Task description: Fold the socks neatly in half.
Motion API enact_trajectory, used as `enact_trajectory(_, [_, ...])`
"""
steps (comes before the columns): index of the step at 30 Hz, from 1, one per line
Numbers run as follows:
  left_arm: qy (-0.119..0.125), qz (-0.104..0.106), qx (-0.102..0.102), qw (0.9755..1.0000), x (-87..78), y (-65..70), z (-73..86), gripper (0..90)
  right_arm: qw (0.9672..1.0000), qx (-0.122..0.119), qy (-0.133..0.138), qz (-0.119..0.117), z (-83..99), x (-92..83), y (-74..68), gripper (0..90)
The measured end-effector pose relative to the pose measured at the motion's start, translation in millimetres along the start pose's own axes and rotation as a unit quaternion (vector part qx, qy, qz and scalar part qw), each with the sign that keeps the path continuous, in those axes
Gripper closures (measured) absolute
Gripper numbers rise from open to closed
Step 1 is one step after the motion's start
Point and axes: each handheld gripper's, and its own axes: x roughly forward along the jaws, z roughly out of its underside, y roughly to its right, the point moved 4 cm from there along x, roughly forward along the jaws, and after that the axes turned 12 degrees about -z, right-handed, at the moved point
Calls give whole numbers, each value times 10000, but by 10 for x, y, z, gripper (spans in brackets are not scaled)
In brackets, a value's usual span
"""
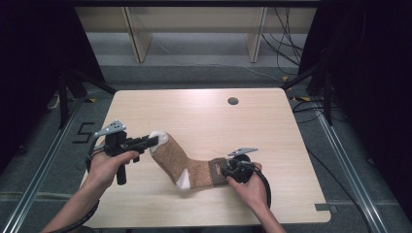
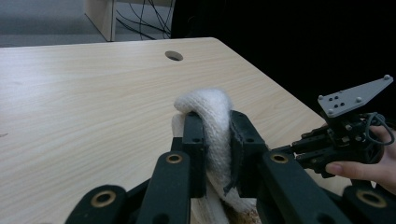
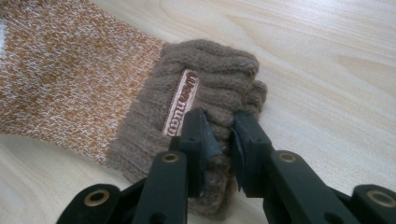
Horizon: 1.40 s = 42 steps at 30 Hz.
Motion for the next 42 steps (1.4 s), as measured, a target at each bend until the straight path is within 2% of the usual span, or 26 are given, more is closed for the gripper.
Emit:
enact_trajectory(11, [24,60,64,10000,36,95,-45,784,10000,-1,-64,-63,-9,12,-17,759])
enact_trajectory(14, [17,84,100,9999,55,125,-48,784,10000,-33,-20,-5,-16,19,-17,759])
enact_trajectory(28, [-114,144,270,9995,188,281,-24,785,10000,-58,-23,-15,-16,27,-30,760])
enact_trajectory(32, [-112,162,309,9993,230,322,-18,786,9999,-72,-92,-4,-17,21,-30,760])
enact_trajectory(37, [-127,177,357,9991,282,372,6,786,10000,-56,-17,-12,-16,29,-33,760])
enact_trajectory(42, [-127,197,379,9990,310,408,10,787,10000,-51,-73,-41,-16,26,-33,760])
